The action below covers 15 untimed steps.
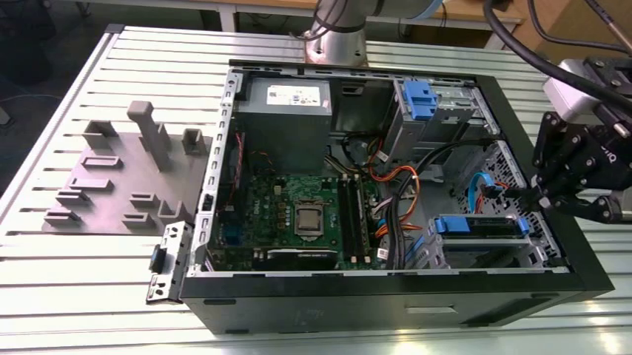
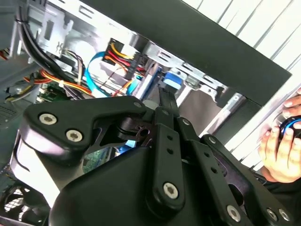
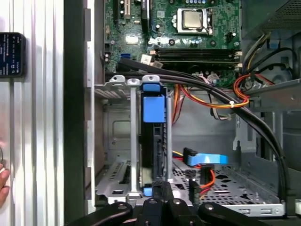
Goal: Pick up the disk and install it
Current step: 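Insert the first disk wire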
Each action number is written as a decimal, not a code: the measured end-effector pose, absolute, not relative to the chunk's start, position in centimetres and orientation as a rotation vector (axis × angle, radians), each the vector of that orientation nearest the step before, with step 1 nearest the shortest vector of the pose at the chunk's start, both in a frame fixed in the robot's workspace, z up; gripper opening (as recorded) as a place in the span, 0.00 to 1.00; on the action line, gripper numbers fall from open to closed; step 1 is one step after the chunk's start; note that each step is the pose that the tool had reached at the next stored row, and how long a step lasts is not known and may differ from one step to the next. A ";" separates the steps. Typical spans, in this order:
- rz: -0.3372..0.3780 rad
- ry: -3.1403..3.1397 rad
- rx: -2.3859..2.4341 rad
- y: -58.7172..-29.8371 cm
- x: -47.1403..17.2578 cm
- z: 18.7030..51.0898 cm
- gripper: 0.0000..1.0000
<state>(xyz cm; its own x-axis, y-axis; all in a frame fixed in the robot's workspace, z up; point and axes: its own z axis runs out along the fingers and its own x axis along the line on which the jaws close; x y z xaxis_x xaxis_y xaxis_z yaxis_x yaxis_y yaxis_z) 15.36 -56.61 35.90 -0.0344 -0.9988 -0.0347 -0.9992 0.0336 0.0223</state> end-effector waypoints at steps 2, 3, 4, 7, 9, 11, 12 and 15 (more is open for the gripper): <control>0.063 2.252 -2.176 -56.1 15.4 35.9 0.11; 0.063 2.252 -2.176 -55.7 15.4 35.9 0.11; 0.063 2.251 -2.176 -55.5 15.4 35.9 0.11; 0.063 2.252 -2.177 -55.0 15.4 35.9 0.11; 0.065 2.252 -2.178 -54.8 15.5 35.9 0.11; 0.066 2.252 -2.179 -54.8 15.5 35.9 0.11; 0.067 2.252 -2.179 -54.8 15.5 35.9 0.11; 0.067 2.252 -2.179 -54.8 15.5 35.9 0.11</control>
